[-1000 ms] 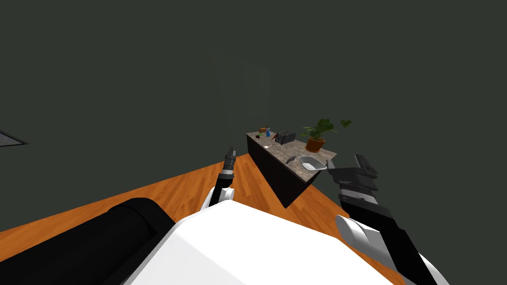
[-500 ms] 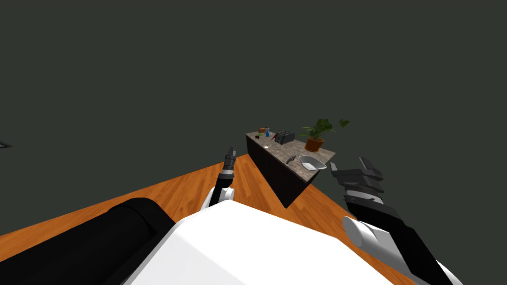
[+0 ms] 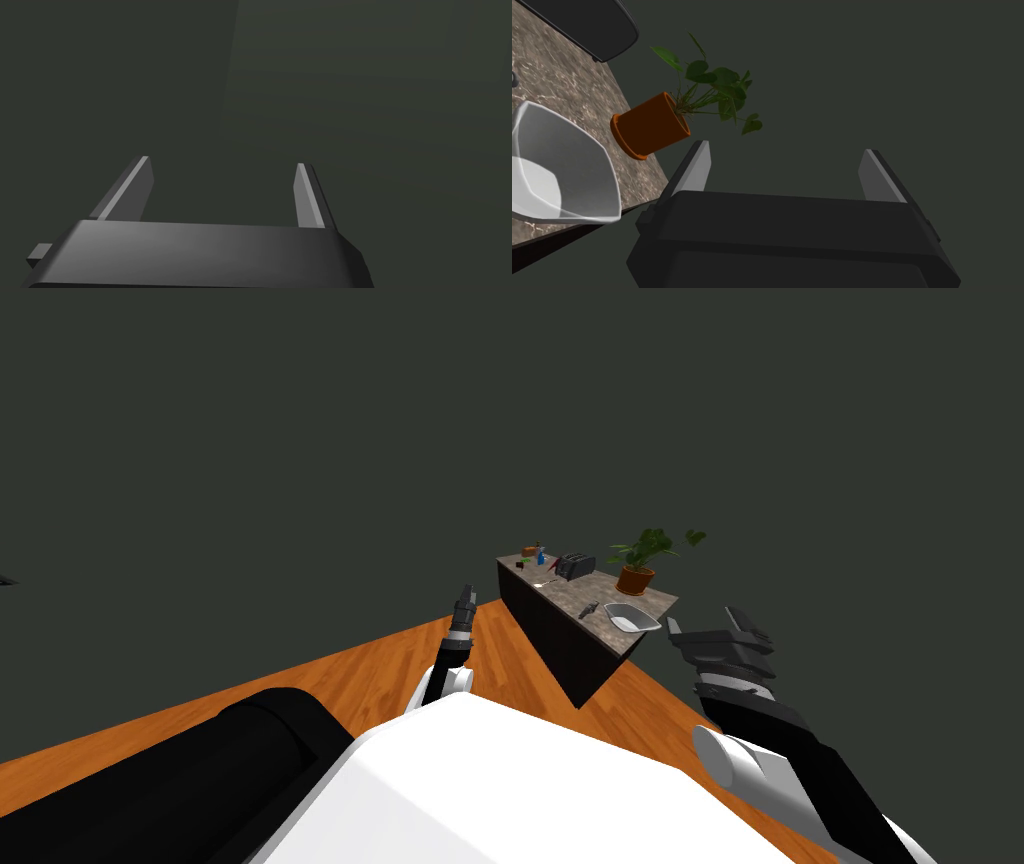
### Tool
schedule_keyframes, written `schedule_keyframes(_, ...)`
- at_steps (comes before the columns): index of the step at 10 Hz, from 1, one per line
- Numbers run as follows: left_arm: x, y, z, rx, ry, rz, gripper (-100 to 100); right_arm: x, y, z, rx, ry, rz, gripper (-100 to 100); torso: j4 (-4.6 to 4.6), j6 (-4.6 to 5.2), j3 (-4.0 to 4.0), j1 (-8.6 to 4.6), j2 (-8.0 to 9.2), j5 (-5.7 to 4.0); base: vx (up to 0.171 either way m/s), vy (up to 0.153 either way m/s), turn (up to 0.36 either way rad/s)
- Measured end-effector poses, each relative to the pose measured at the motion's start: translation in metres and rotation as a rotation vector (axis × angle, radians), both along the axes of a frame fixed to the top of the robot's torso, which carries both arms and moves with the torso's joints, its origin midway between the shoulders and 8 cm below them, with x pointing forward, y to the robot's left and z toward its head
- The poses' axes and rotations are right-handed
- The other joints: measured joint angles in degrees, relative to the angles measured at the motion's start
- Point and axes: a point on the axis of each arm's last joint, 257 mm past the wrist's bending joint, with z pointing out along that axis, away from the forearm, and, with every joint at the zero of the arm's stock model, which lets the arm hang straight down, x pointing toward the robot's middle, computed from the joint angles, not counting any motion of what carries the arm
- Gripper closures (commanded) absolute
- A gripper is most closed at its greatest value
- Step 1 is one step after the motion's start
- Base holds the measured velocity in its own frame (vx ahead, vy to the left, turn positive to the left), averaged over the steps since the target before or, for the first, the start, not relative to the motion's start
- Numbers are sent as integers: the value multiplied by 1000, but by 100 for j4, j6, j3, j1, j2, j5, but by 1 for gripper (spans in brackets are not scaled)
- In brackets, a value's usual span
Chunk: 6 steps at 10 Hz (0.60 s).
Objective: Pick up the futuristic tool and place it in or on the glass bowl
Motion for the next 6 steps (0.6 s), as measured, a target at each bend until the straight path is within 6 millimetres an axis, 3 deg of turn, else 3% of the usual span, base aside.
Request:
schedule_keyframes(3, 0, 0, 0, 0, 0, 0, 0, 0, 0, 0, 0, 0, 0, -100, -1, 0, -2, 5, -4, 0, 21, 19, -43)
schedule_keyframes(6, 0, 0, 0, 0, 0, 0, 0, 7, 0, -15, 66, 46, 28, -100, -9, 0, -23, 22, -40, 5, 107, 68, -63)
